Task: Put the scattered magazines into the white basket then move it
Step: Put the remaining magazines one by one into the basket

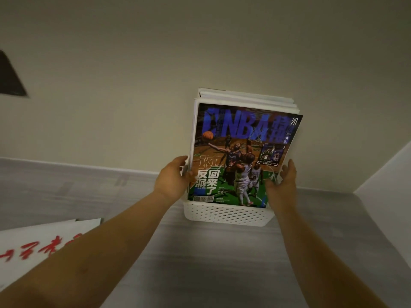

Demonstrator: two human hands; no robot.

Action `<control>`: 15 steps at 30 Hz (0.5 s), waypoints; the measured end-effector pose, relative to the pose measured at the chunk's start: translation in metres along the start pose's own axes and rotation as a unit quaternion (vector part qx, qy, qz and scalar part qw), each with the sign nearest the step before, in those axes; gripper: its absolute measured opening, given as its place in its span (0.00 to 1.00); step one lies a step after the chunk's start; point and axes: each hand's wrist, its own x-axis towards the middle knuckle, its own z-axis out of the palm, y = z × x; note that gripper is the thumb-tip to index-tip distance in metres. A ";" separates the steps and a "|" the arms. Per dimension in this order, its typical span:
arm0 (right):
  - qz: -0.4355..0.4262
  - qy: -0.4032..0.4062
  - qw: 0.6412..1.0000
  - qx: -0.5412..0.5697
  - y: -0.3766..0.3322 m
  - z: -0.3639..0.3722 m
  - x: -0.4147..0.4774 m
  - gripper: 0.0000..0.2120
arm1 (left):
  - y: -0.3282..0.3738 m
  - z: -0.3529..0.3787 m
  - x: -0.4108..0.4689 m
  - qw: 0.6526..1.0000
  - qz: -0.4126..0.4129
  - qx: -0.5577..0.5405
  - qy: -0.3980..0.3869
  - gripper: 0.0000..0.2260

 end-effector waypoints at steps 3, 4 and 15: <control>-0.018 0.030 0.999 -0.017 -0.005 0.001 -0.023 0.33 | -0.020 -0.022 -0.031 0.999 -0.015 0.027 -0.012 0.19; -0.036 0.040 0.998 -0.023 -0.007 0.003 -0.035 0.31 | -0.030 -0.033 -0.045 1.000 -0.015 0.026 -0.008 0.18; -0.118 -0.276 0.921 -0.248 0.013 0.089 -0.241 0.20 | -0.180 -0.188 -0.206 0.963 -0.214 0.136 0.091 0.15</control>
